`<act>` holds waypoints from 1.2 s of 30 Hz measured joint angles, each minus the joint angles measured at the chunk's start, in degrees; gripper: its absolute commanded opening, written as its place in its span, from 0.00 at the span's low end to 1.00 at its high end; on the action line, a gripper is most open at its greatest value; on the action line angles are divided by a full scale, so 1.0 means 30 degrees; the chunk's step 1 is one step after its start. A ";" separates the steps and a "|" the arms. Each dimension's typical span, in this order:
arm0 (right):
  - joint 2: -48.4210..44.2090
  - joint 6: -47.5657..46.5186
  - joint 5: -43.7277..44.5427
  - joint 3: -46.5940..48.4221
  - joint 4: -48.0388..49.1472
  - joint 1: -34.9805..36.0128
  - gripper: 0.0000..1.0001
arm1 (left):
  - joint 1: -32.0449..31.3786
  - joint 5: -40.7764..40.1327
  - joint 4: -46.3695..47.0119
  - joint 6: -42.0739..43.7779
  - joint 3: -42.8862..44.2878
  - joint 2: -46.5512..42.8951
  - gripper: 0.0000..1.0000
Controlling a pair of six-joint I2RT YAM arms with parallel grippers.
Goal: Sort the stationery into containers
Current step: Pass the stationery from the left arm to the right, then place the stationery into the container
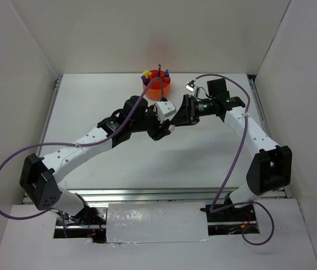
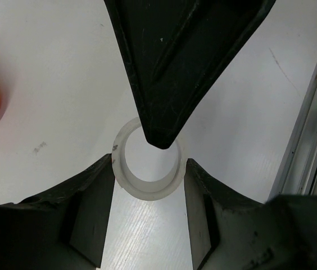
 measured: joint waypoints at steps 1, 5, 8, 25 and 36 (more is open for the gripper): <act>0.0044 0.0007 -0.0087 0.0000 0.0000 0.0007 0.51 | -0.0007 -0.0051 -0.0022 0.0022 0.0000 -0.0029 0.31; 0.0255 -0.0036 -0.0255 0.0000 -0.0029 0.0051 0.45 | -0.0007 -0.0095 -0.0015 0.0029 0.0000 -0.0124 0.31; 0.0321 -0.0073 -0.0270 0.0000 -0.0029 0.0058 0.40 | -0.0007 -0.0102 -0.0022 0.0029 0.0000 -0.0138 0.31; 0.1428 -0.6710 0.3468 0.6375 -0.1282 0.0226 0.09 | 0.5020 0.0036 -0.0335 -0.3104 -0.0109 -0.1392 0.99; 0.5799 -1.8578 0.7439 1.0331 -0.0182 0.1042 0.15 | 1.0091 0.2841 0.0117 -0.5566 -0.2594 -0.2725 0.99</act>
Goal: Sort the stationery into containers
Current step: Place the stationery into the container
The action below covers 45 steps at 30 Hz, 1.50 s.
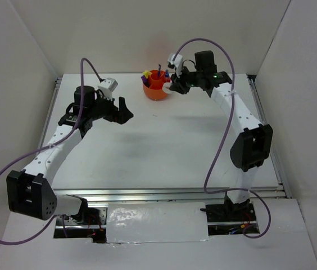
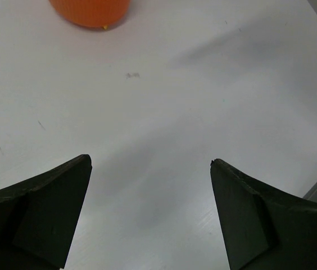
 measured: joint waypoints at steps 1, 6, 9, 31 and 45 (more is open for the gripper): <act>0.0437 -0.0816 0.0240 -0.0022 0.0328 0.0117 0.15 | 0.0073 0.0131 0.0007 -0.0102 -0.0219 0.0000 0.99; 0.1953 -0.4473 0.1173 -0.0576 0.2688 0.0590 0.13 | 0.0576 0.0882 0.0270 -0.0874 -0.1027 0.0000 0.99; 0.2718 -0.6076 0.1566 -0.0415 0.3767 0.0809 0.13 | 0.0903 0.1129 0.0583 -0.1035 -0.1027 0.0000 0.99; 0.7898 -1.2509 0.2353 0.3373 0.4546 0.1115 0.19 | 0.1894 0.2222 0.1530 -0.2324 -0.1785 0.0481 0.99; 0.9143 -1.2655 0.2433 0.4371 0.4728 0.1209 0.24 | 0.2346 0.2499 0.1705 -0.2492 -0.2426 0.0481 0.99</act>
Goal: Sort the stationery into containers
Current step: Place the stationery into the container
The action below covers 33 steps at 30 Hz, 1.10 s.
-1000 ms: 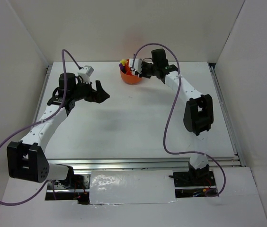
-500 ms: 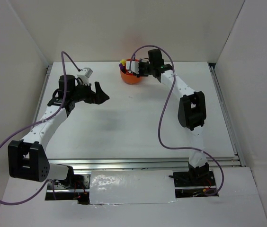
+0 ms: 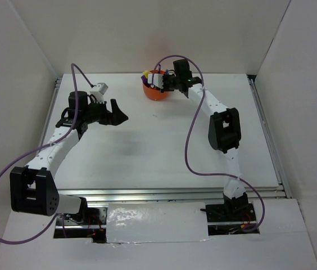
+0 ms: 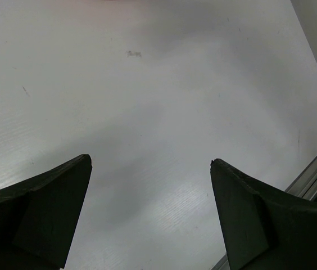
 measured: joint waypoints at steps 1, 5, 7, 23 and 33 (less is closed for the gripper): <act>0.0000 0.0000 0.0007 0.0036 0.0007 0.0022 0.25 | 0.0022 0.0000 0.0007 0.0000 -0.0015 0.0000 0.99; 0.0051 0.0080 0.0007 0.0102 0.0080 0.0102 0.28 | 0.0124 0.0066 0.0022 0.0000 -0.0015 0.0000 0.99; 0.0248 0.0153 0.0007 0.0284 0.0182 0.0138 0.29 | 0.0124 0.0109 0.0029 -0.0007 -0.0015 0.0000 0.99; 0.1093 0.0882 0.0066 0.0437 0.0874 0.0160 0.50 | 0.0160 0.0131 0.0022 -0.0102 -0.0015 0.0000 0.99; 0.0270 0.3242 -0.0117 0.0175 0.1610 0.0168 0.54 | 0.0138 -0.0707 -0.0597 -0.0342 0.0262 0.0000 0.99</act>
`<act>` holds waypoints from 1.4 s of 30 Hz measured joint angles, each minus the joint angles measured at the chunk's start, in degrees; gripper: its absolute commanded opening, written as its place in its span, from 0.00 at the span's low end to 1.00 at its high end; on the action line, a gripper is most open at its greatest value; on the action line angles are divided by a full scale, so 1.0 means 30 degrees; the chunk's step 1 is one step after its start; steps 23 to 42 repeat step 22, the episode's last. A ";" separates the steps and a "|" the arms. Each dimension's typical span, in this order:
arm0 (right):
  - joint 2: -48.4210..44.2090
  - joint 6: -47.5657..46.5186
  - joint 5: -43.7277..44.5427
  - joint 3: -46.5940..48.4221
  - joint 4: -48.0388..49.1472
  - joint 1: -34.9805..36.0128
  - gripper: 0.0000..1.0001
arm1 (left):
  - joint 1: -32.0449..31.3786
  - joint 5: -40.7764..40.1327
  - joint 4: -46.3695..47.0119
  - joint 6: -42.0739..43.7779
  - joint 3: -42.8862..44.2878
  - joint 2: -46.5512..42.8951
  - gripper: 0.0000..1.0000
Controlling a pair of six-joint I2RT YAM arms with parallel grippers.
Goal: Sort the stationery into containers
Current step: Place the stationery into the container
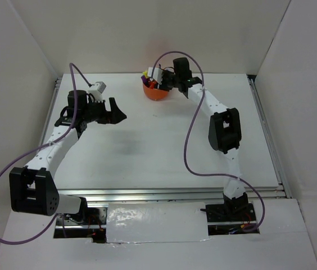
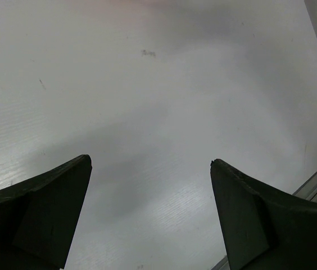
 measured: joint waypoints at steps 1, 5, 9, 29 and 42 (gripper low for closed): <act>-0.0758 0.0634 0.0007 -0.0517 0.0102 -0.0007 0.57 | -0.0029 -0.0233 -0.0248 0.0066 0.0197 0.0000 0.99; -0.5355 0.3759 0.0189 -0.4109 0.0452 -0.0015 0.93 | -0.0182 -0.1967 -0.1982 0.0991 0.1698 0.0022 0.99; -1.1249 0.7140 0.0568 -0.7395 0.0408 -0.0561 1.00 | -0.0313 -0.4364 -0.3519 0.1865 0.2863 0.0058 0.99; -2.3860 1.3070 0.1734 -2.3904 -0.0619 -1.0003 1.00 | 0.0517 -0.8000 -0.5253 0.3424 -0.0495 -0.0605 0.99; -2.3860 1.3070 0.1734 -2.3904 -0.0619 -1.0003 1.00 | 0.0517 -0.8000 -0.5253 0.3424 -0.0495 -0.0605 0.99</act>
